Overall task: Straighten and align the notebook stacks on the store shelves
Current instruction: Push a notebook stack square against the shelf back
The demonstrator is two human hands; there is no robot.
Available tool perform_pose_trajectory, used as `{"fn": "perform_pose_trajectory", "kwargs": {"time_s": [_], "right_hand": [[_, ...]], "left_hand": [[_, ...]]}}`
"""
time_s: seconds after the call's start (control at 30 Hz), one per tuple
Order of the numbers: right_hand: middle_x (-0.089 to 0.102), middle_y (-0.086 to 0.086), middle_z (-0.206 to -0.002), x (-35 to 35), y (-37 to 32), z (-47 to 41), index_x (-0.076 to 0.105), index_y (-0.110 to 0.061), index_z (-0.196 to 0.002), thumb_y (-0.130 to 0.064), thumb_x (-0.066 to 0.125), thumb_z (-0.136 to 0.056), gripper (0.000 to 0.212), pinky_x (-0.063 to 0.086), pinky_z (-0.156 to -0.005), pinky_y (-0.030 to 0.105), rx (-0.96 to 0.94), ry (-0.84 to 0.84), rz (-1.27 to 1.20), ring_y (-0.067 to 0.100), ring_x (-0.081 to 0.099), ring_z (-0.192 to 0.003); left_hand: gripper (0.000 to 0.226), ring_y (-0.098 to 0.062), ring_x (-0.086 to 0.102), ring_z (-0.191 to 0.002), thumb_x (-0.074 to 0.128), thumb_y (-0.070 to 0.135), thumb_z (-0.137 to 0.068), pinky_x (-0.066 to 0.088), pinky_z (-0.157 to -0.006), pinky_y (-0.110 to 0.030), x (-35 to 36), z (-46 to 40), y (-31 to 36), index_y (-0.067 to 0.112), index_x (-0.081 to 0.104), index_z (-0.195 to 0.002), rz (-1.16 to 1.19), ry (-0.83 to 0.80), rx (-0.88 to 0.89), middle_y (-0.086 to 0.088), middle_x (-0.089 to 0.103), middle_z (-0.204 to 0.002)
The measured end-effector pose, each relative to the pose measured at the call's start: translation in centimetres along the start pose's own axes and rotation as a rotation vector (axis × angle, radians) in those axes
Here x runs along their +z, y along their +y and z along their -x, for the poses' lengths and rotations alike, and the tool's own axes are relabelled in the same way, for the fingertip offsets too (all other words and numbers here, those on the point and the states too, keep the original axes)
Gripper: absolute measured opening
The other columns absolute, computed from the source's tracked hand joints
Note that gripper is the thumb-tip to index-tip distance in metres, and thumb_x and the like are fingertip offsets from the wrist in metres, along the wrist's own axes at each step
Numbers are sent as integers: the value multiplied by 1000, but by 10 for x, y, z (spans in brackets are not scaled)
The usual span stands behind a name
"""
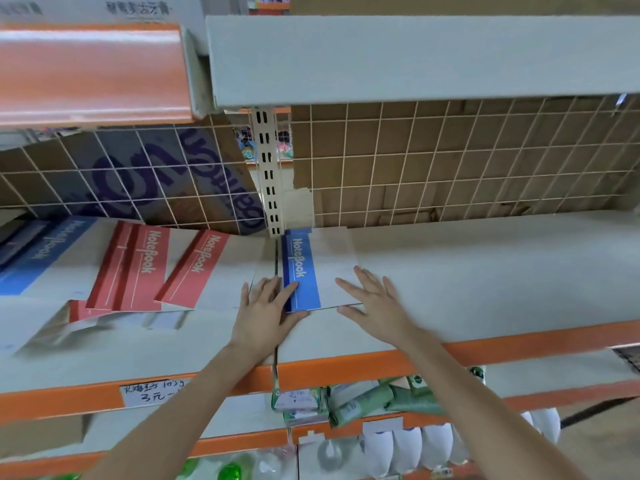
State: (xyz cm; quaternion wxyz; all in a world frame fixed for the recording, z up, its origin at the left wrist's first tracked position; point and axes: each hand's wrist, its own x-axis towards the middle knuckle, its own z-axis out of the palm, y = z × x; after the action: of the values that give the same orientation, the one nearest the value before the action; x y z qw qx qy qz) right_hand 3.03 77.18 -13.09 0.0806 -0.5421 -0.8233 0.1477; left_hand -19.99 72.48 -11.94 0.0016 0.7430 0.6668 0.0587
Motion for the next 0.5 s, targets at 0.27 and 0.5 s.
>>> {"fn": "perform_pose_trajectory", "kwargs": {"time_s": [0.27,0.5], "right_hand": [[2,0,-160,1,1,5,22,-40,-148,-56,40,-94,59,-13,-114,35,9,35,-21,8,-7,-146],[5,1,-160,-3,-4,0,25,-36,-148,-52,44,-93,60,-12,-114,37,45,51,-63,9,-6,-146]], "left_hand": [[63,-14,16,-143,40,62,-89,-5,-116,-42,1,0,2,30,35,-143,118,86,9,4,32,-151],[58,-14,8,-145,35,56,-93,-10,-115,-42,3,-4,0,34,28,-146,134,52,-10,6,25,-154]]}}
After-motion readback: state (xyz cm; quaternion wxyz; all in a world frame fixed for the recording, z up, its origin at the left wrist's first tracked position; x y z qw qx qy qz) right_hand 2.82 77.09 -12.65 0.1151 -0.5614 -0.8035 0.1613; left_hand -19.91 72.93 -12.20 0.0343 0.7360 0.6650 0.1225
